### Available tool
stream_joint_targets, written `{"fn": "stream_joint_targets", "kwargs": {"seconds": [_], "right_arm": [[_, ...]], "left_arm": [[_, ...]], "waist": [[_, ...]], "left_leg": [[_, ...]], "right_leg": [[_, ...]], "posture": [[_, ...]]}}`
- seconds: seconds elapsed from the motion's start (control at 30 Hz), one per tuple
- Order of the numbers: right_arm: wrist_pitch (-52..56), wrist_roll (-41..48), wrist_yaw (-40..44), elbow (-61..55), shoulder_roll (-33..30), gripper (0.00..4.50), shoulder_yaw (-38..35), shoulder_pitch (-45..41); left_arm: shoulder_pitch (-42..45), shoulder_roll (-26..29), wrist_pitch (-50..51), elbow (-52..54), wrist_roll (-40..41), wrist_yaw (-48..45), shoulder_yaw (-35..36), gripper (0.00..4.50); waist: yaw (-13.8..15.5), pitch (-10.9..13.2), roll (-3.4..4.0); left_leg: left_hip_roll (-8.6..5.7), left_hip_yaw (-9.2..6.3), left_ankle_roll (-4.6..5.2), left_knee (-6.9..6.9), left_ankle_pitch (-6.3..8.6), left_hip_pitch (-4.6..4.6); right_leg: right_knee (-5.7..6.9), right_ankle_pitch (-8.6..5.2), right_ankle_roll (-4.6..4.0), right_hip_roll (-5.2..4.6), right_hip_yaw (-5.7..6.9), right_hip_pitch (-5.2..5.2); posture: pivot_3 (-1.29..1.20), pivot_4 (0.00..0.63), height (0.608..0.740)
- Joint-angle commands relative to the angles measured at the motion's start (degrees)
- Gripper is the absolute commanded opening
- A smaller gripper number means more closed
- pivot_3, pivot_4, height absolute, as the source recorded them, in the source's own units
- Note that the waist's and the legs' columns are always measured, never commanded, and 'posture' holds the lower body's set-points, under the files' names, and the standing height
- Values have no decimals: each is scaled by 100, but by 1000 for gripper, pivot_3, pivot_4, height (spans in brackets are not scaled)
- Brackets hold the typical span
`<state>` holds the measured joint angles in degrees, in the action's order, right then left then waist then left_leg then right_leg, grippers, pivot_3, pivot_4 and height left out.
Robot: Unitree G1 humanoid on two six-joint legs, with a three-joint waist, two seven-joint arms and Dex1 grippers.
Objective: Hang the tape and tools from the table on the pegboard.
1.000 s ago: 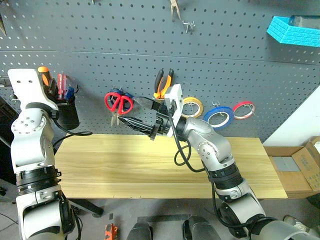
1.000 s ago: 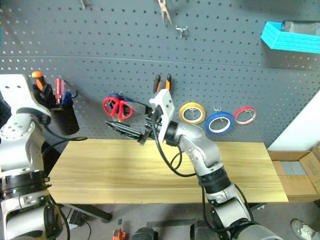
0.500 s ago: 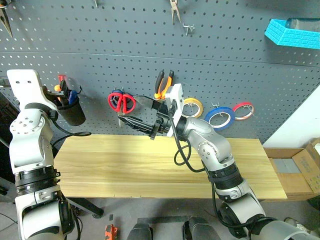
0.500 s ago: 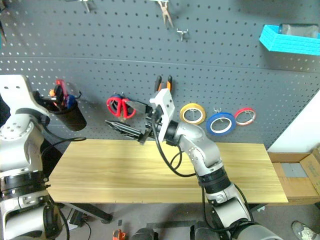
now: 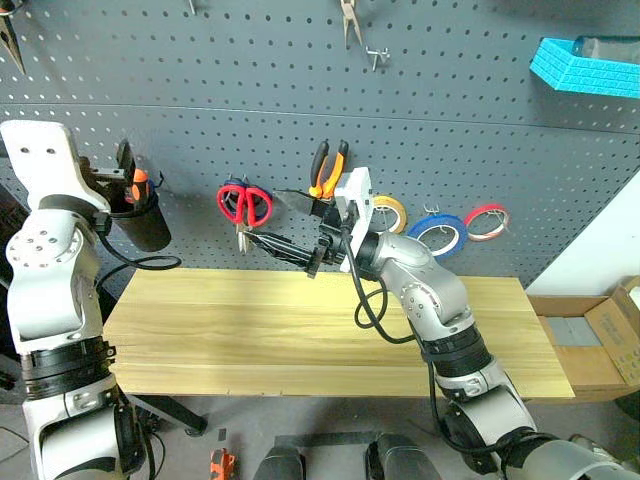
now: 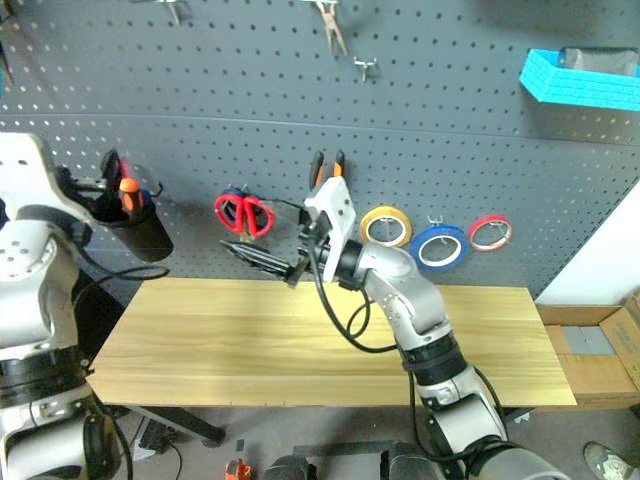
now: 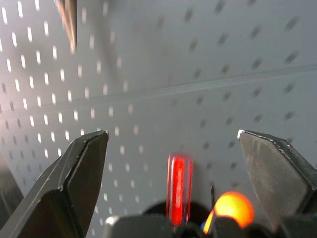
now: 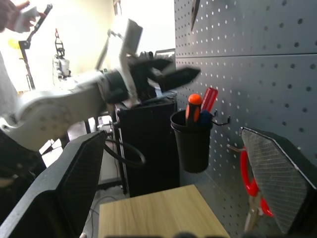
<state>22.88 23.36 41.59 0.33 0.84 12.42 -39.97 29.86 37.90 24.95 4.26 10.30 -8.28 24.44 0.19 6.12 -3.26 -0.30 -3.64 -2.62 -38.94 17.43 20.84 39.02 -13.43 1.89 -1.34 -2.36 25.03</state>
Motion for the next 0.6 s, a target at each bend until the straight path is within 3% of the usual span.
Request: {"fn": "stream_joint_targets", "kwargs": {"seconds": [0.03, 0.4, 0.6], "right_arm": [[3, 86, 22, -473, -165, 4500, -125, 20], [120, -5, -199, -1302, -714, 4500, -54, 767], [220, -149, -533, -1813, -1054, 4500, -102, 1610]], "left_arm": [[-95, -27, 490, 1158, 45, 153, 14, 4493], [-735, -582, 1766, 3528, -125, 510, -599, 4493], [-1519, -1397, 2021, 4366, -28, 627, -1351, 4493]], "waist": [[6, 1, 1], [118, 3, 15], [128, 16, 41]], "left_leg": [[0, -1, 0, 0, 0, 0], [1, -1, 2, 1, 1, -18], [3, 5, 5, 11, 3, -92]], "right_leg": [[0, 0, 0, 0, 0, 0], [-5, -1, 0, 5, 2, -31], [-36, -4, 1, 9, 8, -118]], "posture": [[152, 62, 740], [159, 67, 740], [147, 70, 740]]}}
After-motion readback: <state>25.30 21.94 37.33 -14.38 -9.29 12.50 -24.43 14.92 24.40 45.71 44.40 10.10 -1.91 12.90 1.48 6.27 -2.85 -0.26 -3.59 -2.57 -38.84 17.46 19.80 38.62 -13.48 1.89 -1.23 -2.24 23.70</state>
